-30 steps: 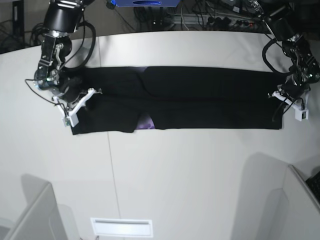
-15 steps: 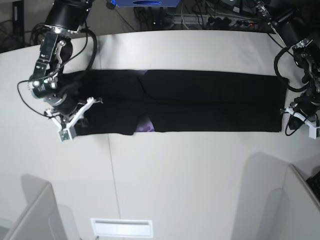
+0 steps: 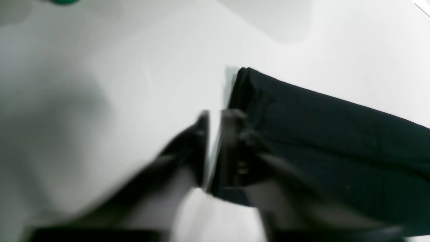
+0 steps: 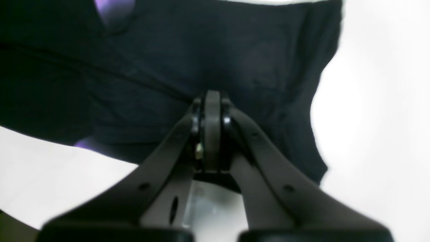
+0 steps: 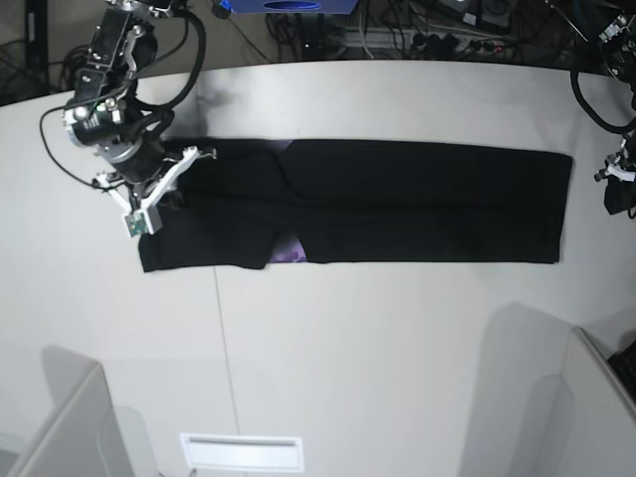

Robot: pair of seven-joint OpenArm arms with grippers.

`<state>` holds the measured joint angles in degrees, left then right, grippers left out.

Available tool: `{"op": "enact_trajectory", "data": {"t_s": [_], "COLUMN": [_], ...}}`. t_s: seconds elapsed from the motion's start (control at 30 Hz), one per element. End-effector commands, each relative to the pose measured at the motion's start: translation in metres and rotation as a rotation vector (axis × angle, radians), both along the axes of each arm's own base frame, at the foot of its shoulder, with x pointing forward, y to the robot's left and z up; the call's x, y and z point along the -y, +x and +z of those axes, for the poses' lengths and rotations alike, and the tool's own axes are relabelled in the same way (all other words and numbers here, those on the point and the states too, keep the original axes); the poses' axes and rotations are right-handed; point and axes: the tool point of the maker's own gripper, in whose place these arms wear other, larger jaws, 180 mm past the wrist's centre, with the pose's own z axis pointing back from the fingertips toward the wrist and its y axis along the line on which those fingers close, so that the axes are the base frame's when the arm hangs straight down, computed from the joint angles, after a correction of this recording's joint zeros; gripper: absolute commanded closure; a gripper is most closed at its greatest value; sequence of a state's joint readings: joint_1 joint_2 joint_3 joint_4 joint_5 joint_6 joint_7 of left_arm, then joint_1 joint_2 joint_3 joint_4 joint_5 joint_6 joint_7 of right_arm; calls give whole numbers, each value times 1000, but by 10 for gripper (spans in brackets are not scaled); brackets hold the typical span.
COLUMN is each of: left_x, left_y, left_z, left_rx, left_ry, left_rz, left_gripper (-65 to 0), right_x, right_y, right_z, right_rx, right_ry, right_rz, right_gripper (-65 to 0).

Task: Fold the T-shirt properly
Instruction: 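Move both grippers to the ends of the folded strip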

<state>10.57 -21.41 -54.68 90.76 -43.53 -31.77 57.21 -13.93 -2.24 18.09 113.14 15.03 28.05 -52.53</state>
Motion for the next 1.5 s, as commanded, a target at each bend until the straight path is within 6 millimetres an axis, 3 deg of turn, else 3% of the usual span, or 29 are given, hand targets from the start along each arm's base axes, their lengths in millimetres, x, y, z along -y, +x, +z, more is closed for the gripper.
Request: {"op": "enact_trajectory", "data": {"t_s": [0.0, 0.13, 0.2, 0.23, 0.37, 0.47, 0.6, 0.83, 0.97, 1.13, 1.17, 1.23, 1.37, 1.47], "left_x": [-6, -9, -10, -8, 13, 24, 24, 27, 44, 48, 48, 49, 48, 47], "left_y": [7, 8, 14, 18, 44, 53, 52, 55, 58, 57, 57, 55, 50, 50], "left_z": [14, 1, -6, -12, -36, -58, -84, -89, -97, -101, -102, -107, -114, -113], "left_rx": [43, 34, 33, 23, 44, 30, -5, -8, -50, -60, -62, -72, -89, -87], "left_ry": [19, -31, -62, -83, -145, -201, -281, -304, -297, -300, -304, -315, -331, -330], "left_rz": [-5, 17, 28, 25, -21, -26, 22, 27, -32, -42, -39, -32, -19, -14], "left_gripper": [-247, -556, -640, -650, -599, -576, -571, -569, -569, -568, -558, -477, -242, -107], "right_x": [-3, -4, -4, -4, -4, -3, -1, -1, -2, -1, -1, -1, 0, 0], "right_y": [3, 1, 1, 1, 1, 1, 0, 0, 0, 0, -1, -4, -5, -7], "right_z": [8, 6, 6, 6, 6, 6, 6, 6, 6, 6, 5, 4, 3, 2], "right_rx": [39, 31, 31, 31, 31, 31, 31, 31, 31, 29, 26, 22, 18, 14], "right_ry": [16, 18, 18, 18, 18, 17, 14, 13, 13, 14, 14, 13, 12, 13], "right_rz": [6, 5, 5, 5, 5, 4, 0, 0, 3, 0, 0, 0, -3, -3], "right_gripper": [0, 0, 0, 0, 0, 0, 0, 0, 0, 0, 0, 0, 0, 0]}}
